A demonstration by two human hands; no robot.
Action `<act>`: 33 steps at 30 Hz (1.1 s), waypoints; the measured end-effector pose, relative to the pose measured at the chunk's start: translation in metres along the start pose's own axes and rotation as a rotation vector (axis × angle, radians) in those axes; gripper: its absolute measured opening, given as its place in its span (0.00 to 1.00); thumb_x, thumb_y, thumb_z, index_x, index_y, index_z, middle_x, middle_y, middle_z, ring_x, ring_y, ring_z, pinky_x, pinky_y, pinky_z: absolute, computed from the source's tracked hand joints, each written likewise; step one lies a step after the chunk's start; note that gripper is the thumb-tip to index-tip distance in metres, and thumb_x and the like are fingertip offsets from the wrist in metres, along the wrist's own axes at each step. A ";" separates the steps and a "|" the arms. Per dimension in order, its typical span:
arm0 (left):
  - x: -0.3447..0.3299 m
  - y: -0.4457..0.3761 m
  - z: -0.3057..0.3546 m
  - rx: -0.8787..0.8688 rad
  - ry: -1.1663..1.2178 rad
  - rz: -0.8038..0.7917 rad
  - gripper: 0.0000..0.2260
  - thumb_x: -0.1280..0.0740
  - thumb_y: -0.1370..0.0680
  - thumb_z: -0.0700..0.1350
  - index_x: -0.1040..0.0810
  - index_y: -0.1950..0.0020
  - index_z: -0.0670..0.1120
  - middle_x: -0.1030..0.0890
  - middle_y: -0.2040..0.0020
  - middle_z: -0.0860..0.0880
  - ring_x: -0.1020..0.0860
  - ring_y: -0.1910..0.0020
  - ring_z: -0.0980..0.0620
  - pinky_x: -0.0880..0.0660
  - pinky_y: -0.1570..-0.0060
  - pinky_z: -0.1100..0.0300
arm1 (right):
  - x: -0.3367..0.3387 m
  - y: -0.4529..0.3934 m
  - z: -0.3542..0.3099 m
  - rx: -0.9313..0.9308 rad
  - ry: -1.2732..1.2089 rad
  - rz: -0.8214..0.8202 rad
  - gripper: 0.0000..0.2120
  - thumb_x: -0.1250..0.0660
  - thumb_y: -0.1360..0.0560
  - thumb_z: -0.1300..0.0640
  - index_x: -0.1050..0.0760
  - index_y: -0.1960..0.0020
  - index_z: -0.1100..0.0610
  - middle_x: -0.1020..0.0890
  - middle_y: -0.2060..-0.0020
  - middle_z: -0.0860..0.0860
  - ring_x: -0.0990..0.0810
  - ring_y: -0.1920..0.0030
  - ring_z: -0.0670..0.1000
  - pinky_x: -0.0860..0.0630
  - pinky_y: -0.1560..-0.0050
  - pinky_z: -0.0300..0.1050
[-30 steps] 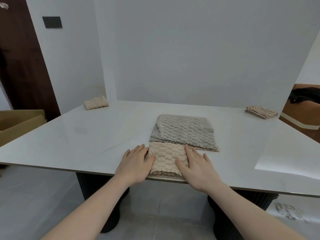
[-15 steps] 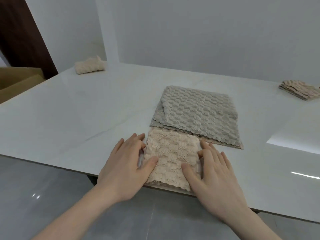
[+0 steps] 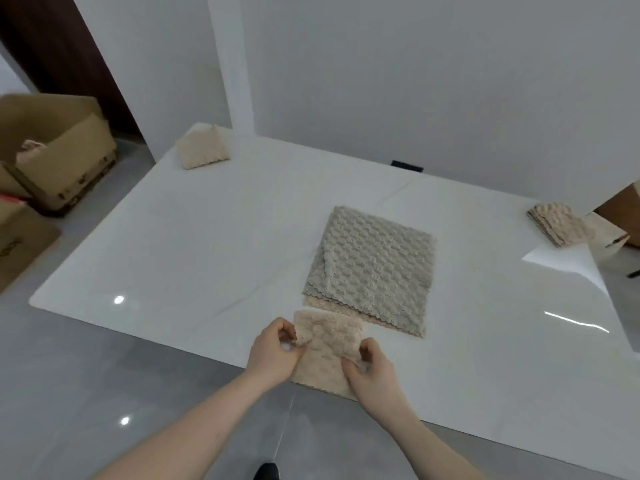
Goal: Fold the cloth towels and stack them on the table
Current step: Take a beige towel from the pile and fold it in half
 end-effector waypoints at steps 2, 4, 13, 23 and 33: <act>0.011 0.020 0.018 0.136 0.104 -0.017 0.11 0.26 0.26 0.39 0.26 0.52 0.48 0.20 0.55 0.50 0.20 0.54 0.48 0.24 0.56 0.57 | 0.008 0.018 -0.025 -0.083 -0.134 -0.021 0.07 0.29 0.24 0.57 0.26 0.54 0.51 0.20 0.63 0.44 0.26 0.66 0.42 0.30 0.64 0.33; 0.024 0.042 0.037 0.154 0.154 -0.014 0.11 0.28 0.25 0.39 0.27 0.48 0.48 0.19 0.50 0.49 0.18 0.52 0.47 0.21 0.49 0.50 | 0.020 0.038 -0.046 -0.112 -0.214 0.014 0.06 0.28 0.24 0.58 0.25 0.52 0.53 0.16 0.58 0.47 0.22 0.66 0.46 0.26 0.63 0.40; 0.023 0.112 0.085 0.437 0.605 -0.439 0.14 0.29 0.23 0.37 0.19 0.37 0.39 0.15 0.43 0.40 0.16 0.42 0.43 0.22 0.36 0.47 | 0.059 0.093 -0.080 -0.204 -0.496 -0.021 0.11 0.28 0.24 0.62 0.23 0.43 0.53 0.12 0.50 0.46 0.12 0.51 0.50 0.17 0.52 0.47; -0.032 0.125 0.160 0.237 0.432 -0.155 0.07 0.25 0.24 0.41 0.16 0.46 0.43 0.12 0.51 0.47 0.13 0.53 0.50 0.20 0.58 0.59 | 0.160 0.092 -0.047 -0.139 -0.536 -0.080 0.10 0.29 0.23 0.64 0.19 0.43 0.55 0.12 0.48 0.49 0.12 0.51 0.49 0.18 0.54 0.39; -0.137 0.181 0.209 0.205 0.359 -0.041 0.14 0.33 0.24 0.34 0.17 0.45 0.51 0.14 0.48 0.50 0.16 0.49 0.53 0.21 0.53 0.59 | 0.267 0.093 0.021 -0.127 -0.416 -0.193 0.09 0.27 0.25 0.60 0.19 0.45 0.54 0.12 0.54 0.47 0.12 0.54 0.50 0.17 0.51 0.46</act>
Point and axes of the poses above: each hand's wrist, its own y-axis away from the middle knuckle, its own x-axis out of the back of the hand, z = x × y, the point moved 8 cm from there along -y, towards the middle knuckle
